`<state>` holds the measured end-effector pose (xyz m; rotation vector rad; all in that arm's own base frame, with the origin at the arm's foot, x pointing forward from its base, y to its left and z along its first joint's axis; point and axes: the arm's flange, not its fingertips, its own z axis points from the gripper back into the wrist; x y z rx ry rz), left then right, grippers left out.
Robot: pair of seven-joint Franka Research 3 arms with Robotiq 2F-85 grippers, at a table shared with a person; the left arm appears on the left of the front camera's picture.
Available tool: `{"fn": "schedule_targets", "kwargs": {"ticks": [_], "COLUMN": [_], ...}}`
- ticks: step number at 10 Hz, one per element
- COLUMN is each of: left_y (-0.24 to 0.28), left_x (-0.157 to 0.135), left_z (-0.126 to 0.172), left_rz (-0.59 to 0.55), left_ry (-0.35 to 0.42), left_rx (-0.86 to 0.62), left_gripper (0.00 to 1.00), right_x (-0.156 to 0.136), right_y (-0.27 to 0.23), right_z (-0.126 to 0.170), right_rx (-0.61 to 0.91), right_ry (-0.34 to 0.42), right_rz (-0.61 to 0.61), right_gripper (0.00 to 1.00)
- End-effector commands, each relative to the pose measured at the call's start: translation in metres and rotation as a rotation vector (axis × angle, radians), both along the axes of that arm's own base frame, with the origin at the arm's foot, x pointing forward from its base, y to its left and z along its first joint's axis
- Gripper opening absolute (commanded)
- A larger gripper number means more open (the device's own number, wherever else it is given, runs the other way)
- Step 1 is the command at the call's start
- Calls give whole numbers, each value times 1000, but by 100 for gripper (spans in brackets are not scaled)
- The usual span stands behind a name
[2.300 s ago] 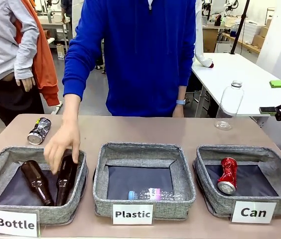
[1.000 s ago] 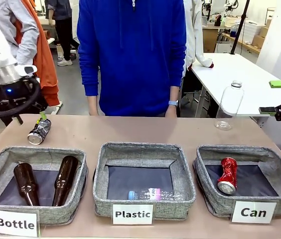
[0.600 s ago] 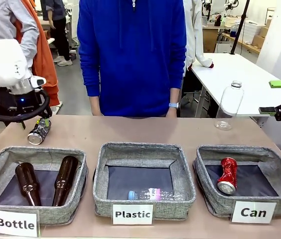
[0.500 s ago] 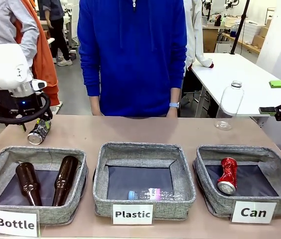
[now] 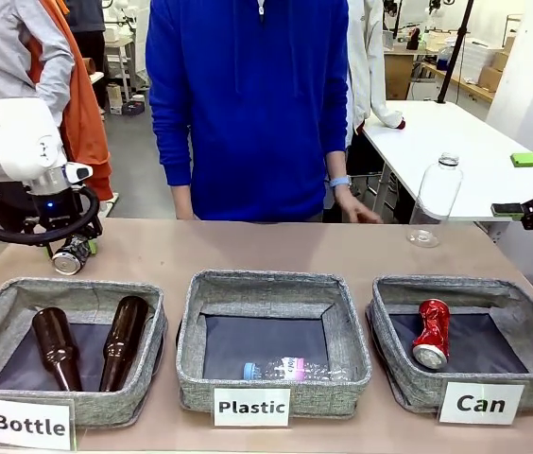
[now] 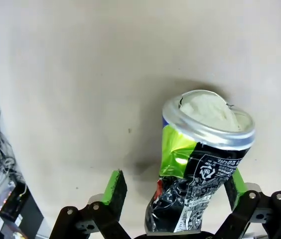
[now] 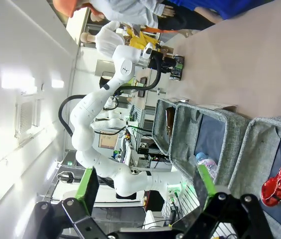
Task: Sort the can waste into the basket.
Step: Pick up the can waste from the table and place it in the right Fabric basket.
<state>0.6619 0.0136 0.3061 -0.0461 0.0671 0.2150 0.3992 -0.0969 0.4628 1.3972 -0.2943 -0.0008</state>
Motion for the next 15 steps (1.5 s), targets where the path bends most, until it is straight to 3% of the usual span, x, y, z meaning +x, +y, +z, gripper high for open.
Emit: {"fn": "schedule_targets", "kwargs": {"ticks": [1,4,5,6,7,9,10,12,15], "left_y": [-5,-8,-9,-9,-9,-9,-9,-11,-12], "left_x": [4,4,2,1,-1,-3,-4,-8,-21], "left_z": [0,-3,-3,-3,-3,-2,-2,1,21], "left_rz": [-16,-18,-24,-22,-27,-30,-29,-32,-52], "left_ry": [-9,-22,-30,-34,-38,-50,-54,-66,-118], "left_rx": [-29,-39,-35,-36,-29,-28,-26,-29,-32], "left_gripper": [100,100,43,42,0,0,15,0,0], "right_x": [-2,-2,-2,-2,-2,-2,-2,-2,-2], "right_y": [-2,-2,-2,-2,-2,-2,-2,-2,-2], "right_z": [2,2,2,2,2,2,2,2,2], "right_rx": [-12,-12,-12,-12,-12,-12,-12,-12,-12], "right_ry": [-17,-17,-17,-17,-17,-17,-17,-17,-17], "right_rz": [18,18,18,18,18,18,18,18,18], "right_gripper": [100,100,100,100,100,100,100,100,100]}}
